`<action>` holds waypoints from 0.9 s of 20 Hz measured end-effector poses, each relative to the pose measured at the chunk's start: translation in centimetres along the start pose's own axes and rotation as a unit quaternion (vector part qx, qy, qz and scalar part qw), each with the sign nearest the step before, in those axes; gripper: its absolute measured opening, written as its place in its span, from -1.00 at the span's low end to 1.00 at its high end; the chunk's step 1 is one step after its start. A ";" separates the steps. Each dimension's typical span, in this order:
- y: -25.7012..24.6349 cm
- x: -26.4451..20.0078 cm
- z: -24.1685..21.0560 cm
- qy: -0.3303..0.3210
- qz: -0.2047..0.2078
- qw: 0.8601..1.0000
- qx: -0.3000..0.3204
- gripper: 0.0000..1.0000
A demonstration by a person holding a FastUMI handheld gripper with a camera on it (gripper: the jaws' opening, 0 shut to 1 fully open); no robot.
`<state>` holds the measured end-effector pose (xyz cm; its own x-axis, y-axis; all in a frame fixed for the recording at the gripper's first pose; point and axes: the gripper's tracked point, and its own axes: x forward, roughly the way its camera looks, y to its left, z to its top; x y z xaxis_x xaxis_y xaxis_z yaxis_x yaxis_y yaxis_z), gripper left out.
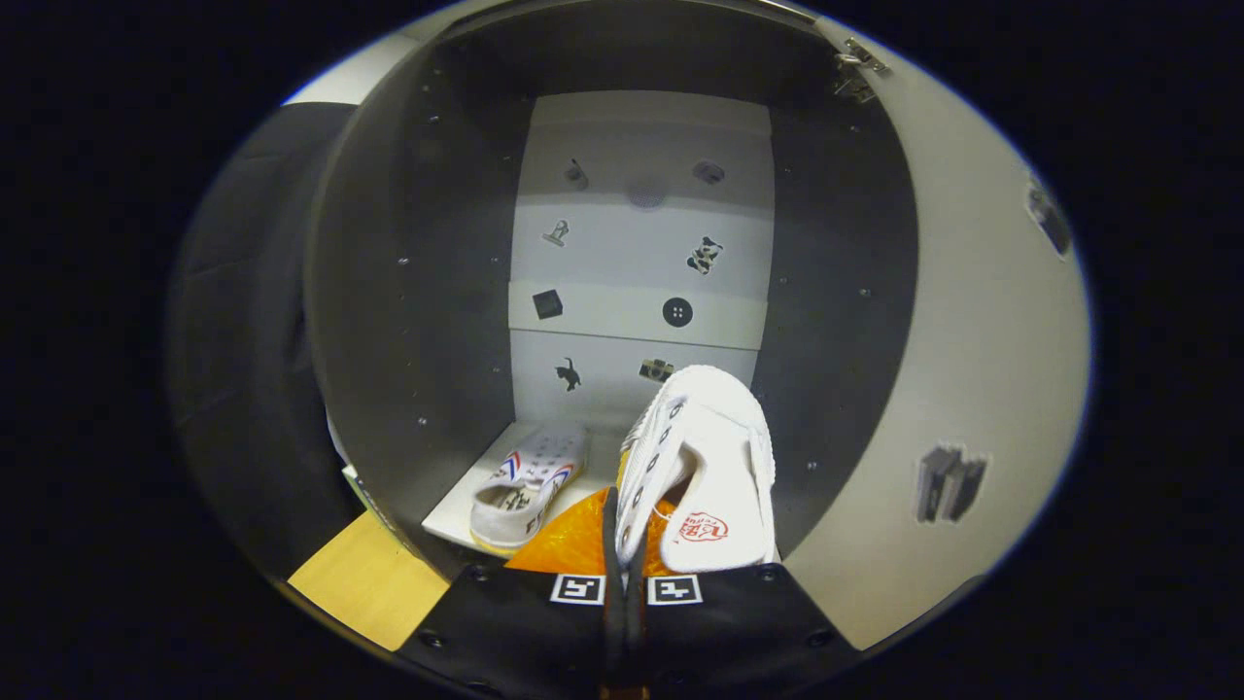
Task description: Open the shoe cabinet door, grab the shoes and put them into the shoe cabinet, then close the shoe cabinet door.
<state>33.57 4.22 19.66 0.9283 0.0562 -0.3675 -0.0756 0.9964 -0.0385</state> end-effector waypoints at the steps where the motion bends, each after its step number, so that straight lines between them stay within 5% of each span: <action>1: -0.5 1.5 0.7 0.000 -0.005 1.000 0.001 -0.96; 8: -1.7 13.6 -1.2 0.048 -0.026 0.998 -0.020 -0.97; 13: -1.3 17.3 -4.2 0.089 -0.029 0.996 -0.012 -0.93; 15: -1.5 17.9 -5.3 0.102 -0.034 0.994 -0.028 -0.80; 18: -0.8 17.4 -6.2 0.114 -0.019 0.993 -0.018 -0.22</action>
<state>47.58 3.96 7.55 0.8243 -0.0019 -0.5662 -0.0588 0.9943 -0.0889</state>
